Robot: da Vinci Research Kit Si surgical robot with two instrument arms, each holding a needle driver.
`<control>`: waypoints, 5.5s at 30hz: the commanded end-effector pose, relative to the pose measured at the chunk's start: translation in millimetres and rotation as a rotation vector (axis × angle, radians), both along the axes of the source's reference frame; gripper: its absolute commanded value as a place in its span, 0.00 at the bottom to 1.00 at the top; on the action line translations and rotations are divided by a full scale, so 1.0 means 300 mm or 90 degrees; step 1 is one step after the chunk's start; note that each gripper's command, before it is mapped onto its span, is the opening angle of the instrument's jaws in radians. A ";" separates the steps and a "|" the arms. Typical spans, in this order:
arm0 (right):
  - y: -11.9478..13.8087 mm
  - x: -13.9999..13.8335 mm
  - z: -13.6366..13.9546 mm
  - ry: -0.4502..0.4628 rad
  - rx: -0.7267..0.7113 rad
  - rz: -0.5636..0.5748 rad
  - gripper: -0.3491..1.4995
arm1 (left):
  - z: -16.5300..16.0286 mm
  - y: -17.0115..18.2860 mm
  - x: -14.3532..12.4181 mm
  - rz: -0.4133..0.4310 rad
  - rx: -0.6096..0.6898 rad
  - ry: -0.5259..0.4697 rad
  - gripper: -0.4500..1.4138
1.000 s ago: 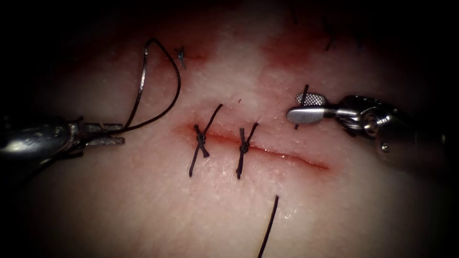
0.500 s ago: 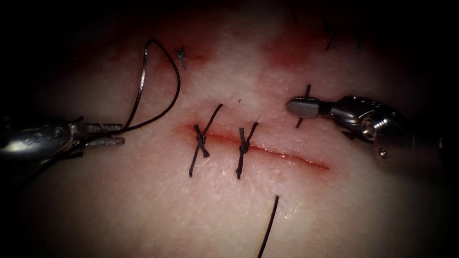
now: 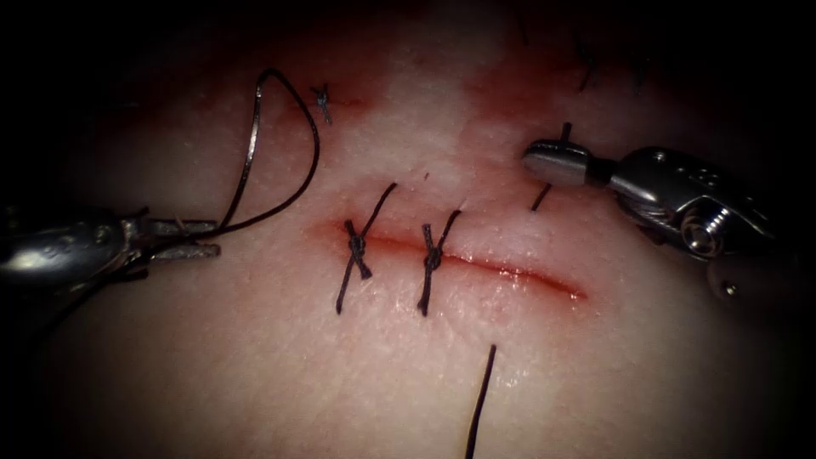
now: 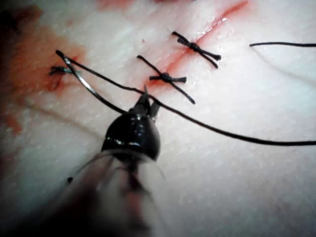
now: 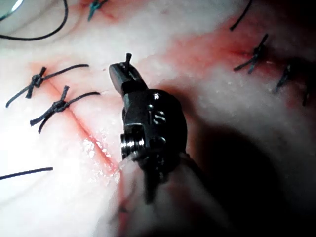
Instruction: Wound Closure
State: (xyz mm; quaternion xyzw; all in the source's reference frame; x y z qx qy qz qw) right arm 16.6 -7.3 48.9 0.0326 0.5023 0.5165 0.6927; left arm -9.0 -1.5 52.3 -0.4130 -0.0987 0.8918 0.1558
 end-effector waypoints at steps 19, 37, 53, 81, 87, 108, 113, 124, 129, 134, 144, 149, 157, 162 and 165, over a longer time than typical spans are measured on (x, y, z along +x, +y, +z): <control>0.0027 0.0025 -0.0033 0.005 -0.037 0.008 0.00 | 0.002 -0.001 -0.0019 0.005 -0.005 -0.002 0.00; 0.0012 0.0015 -0.0059 0.036 -0.063 -0.028 0.58 | 0.005 0.003 0.0001 0.011 -0.014 0.000 0.00; -0.0038 -0.0215 -0.0143 -0.052 -0.174 -0.132 0.86 | 0.008 0.007 0.0054 0.016 -0.111 0.043 0.97; -0.0022 -0.0208 -0.0162 -0.151 -0.276 -0.248 0.95 | -0.031 -0.025 0.0370 0.300 -0.410 -0.055 0.89; -0.0024 -0.0199 -0.0163 -0.149 -0.277 -0.248 0.95 | -0.031 -0.038 0.0335 0.393 -0.419 -0.042 0.90; -0.0052 -0.0165 -0.0152 -0.149 -0.282 -0.247 0.93 | -0.027 -0.022 0.0148 0.269 -0.403 -0.016 0.00; -0.0054 -0.0163 -0.0152 -0.149 -0.282 -0.247 0.93 | -0.029 -0.015 0.0144 0.225 -0.411 -0.007 0.00; -0.0064 -0.0160 -0.0171 -0.094 -0.297 -0.280 0.87 | -0.032 0.001 0.0040 0.153 -0.410 -0.004 0.00; -0.0078 -0.0135 -0.0232 -0.045 -0.284 -0.339 0.83 | -0.031 0.011 -0.0104 0.114 -0.420 -0.012 0.00; -0.0105 -0.0082 -0.0294 -0.020 -0.282 -0.358 0.72 | -0.028 0.021 -0.0241 0.073 -0.427 -0.004 0.00; -0.0153 0.0028 -0.0277 -0.012 -0.279 -0.381 0.68 | -0.012 0.031 -0.0384 0.036 -0.436 0.022 0.00; -0.0189 0.0111 -0.0258 0.005 -0.282 -0.388 0.45 | -0.001 0.030 -0.0457 -0.013 -0.419 0.031 0.00; -0.0238 0.0209 -0.0296 0.031 -0.279 -0.394 0.00 | 0.010 0.028 -0.0553 -0.076 -0.394 0.068 0.00; -0.0243 0.0257 -0.0312 0.052 -0.279 -0.361 0.00 | 0.015 0.026 -0.0590 -0.084 -0.404 0.087 0.00; -0.0230 0.0274 -0.0329 0.059 -0.273 -0.317 0.00 | 0.017 0.024 -0.0602 -0.086 -0.411 0.095 0.00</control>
